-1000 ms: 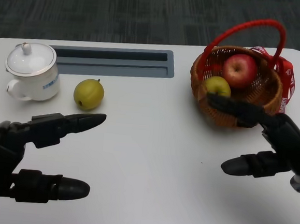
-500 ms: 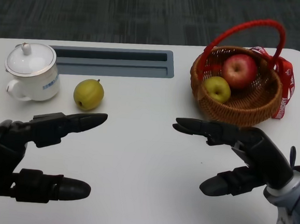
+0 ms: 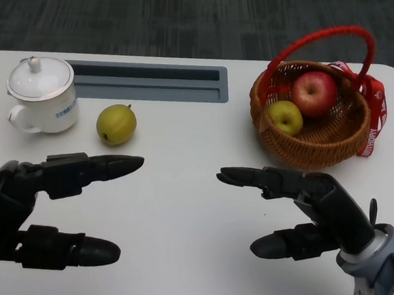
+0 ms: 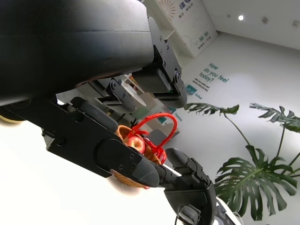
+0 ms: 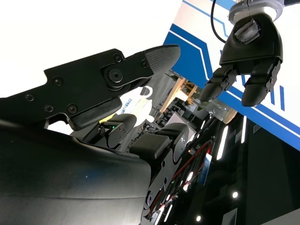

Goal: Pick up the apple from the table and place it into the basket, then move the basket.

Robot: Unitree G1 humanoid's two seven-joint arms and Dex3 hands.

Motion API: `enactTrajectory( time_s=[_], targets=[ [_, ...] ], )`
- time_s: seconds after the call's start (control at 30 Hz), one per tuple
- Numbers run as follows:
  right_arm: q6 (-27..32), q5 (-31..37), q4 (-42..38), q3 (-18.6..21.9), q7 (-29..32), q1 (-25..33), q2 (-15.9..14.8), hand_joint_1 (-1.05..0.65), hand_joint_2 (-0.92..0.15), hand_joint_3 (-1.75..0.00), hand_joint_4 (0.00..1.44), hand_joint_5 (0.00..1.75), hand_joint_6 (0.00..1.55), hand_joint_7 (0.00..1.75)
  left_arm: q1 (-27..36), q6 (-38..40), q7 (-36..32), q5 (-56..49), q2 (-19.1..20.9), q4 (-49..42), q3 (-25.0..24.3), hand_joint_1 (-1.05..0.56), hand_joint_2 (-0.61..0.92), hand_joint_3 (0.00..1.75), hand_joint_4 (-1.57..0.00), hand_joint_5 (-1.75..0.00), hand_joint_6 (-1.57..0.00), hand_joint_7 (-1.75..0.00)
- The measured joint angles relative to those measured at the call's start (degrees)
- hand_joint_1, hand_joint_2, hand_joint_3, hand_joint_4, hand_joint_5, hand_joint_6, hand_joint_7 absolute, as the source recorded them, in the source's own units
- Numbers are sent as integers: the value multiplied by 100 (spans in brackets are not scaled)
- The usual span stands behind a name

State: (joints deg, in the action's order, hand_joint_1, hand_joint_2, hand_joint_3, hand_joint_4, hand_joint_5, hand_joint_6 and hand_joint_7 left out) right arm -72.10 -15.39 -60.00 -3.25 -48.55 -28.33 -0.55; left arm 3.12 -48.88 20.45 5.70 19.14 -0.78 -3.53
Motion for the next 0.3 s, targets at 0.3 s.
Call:
enactTrajectory(
  time_s=[0.3],
  targets=[
    [-5, -1, -6, 45, -135, -1, 11, -48, -84, 0, 67, 0, 63, 0, 13, -8, 21, 28, -1, -5, -1, -46, 73, 0, -75, -1, -71, -1]
  ],
)
